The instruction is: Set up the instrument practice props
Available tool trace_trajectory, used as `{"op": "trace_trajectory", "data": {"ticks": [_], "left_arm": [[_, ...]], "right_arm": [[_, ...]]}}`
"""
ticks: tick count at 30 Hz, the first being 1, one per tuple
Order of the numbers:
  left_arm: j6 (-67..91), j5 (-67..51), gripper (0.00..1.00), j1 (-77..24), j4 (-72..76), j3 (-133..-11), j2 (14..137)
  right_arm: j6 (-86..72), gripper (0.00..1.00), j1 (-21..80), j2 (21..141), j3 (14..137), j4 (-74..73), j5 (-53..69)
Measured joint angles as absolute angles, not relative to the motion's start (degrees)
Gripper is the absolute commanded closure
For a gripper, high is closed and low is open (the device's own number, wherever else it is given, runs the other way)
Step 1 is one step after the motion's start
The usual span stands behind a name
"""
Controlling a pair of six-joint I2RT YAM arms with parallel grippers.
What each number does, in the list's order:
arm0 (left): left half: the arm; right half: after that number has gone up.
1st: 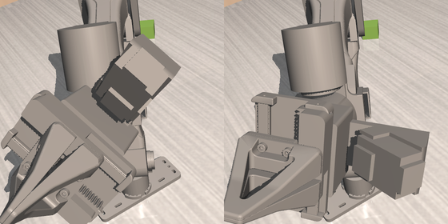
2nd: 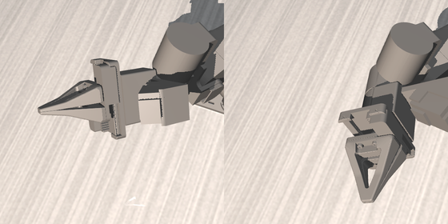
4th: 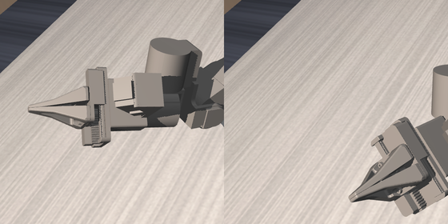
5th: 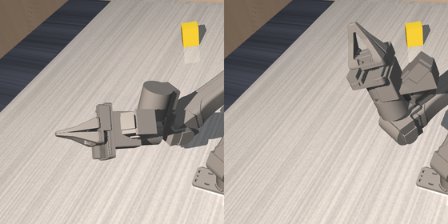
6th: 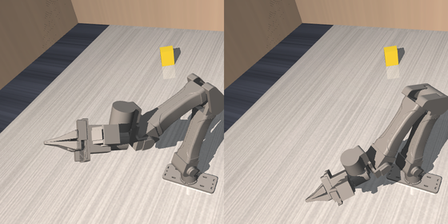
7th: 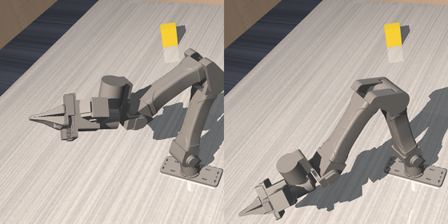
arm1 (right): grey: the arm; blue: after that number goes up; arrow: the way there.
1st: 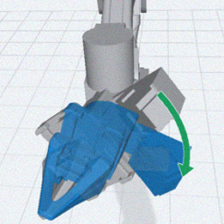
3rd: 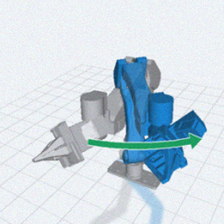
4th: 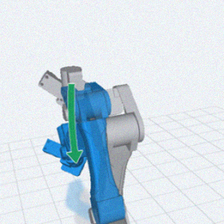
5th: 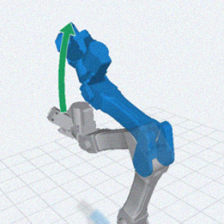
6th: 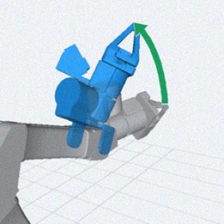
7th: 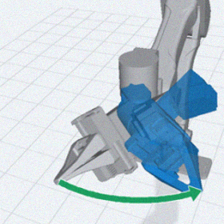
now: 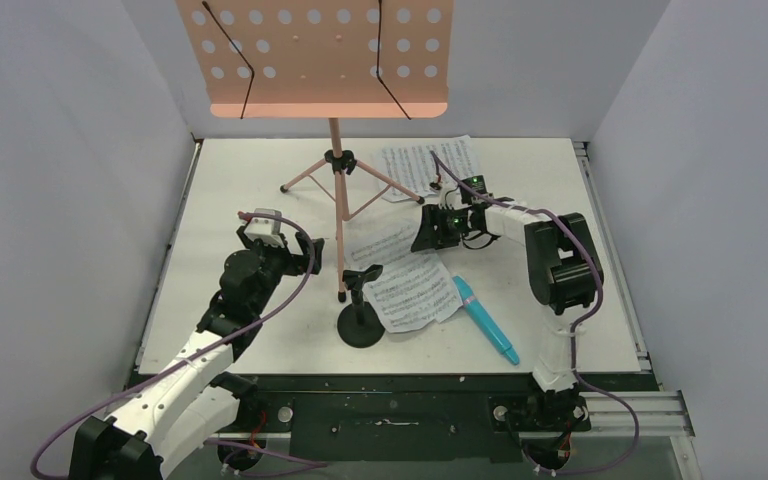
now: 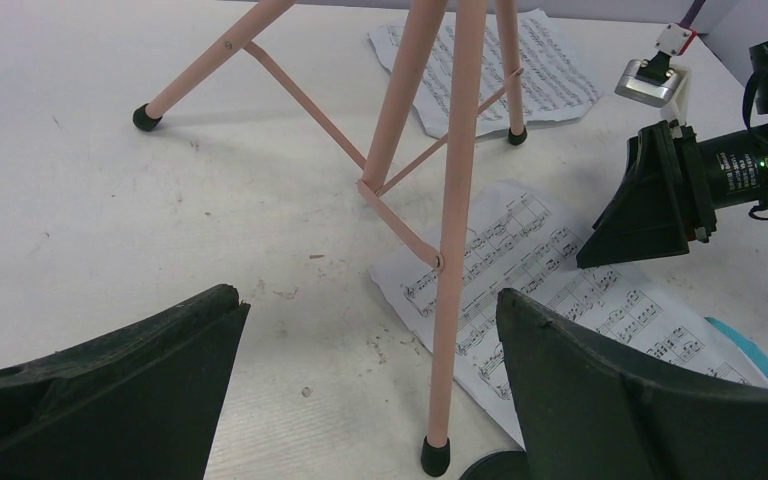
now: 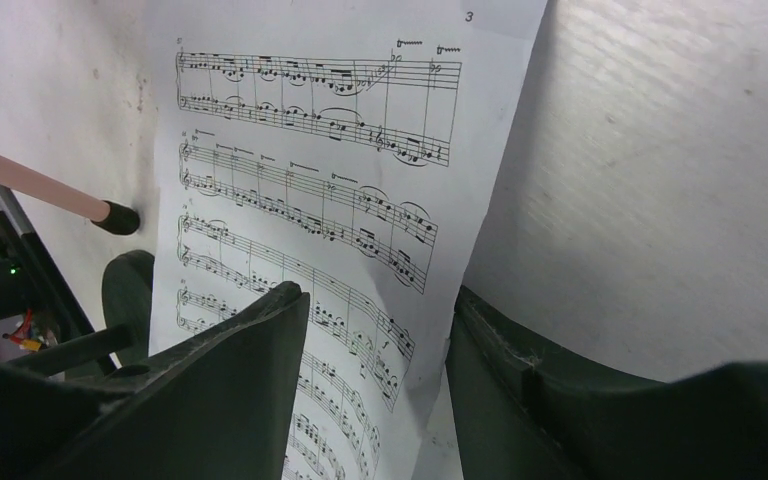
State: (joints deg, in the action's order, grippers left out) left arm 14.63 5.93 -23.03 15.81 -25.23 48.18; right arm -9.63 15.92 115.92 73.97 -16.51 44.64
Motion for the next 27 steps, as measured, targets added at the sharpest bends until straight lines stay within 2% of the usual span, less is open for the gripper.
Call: {"op": "trace_trajectory", "data": {"ticks": [4,9,15,20,27], "left_arm": [[14.6,6.0,0.03,-23.0,15.2,-25.2,47.8],[14.6,5.9,0.03,-23.0,14.8,-25.2,47.8],[14.5,5.9,0.03,-23.0,14.7,-25.4,48.1],[14.3,5.9,0.03,-22.9,14.7,-26.2,48.9],[14.3,5.9,0.03,-22.9,14.7,-26.4,48.9]], "right_arm": [[-10.6,0.49,17.0,117.7,75.2,-14.8,47.0],[-12.2,0.57,18.2,119.0,75.3,-12.2,49.2],[-14.5,0.60,19.0,120.3,75.3,-9.9,51.3],[-16.3,0.69,19.5,120.9,75.3,-8.5,52.4],[-17.1,0.90,21.1,122.2,75.3,-7.7,52.9]]}}
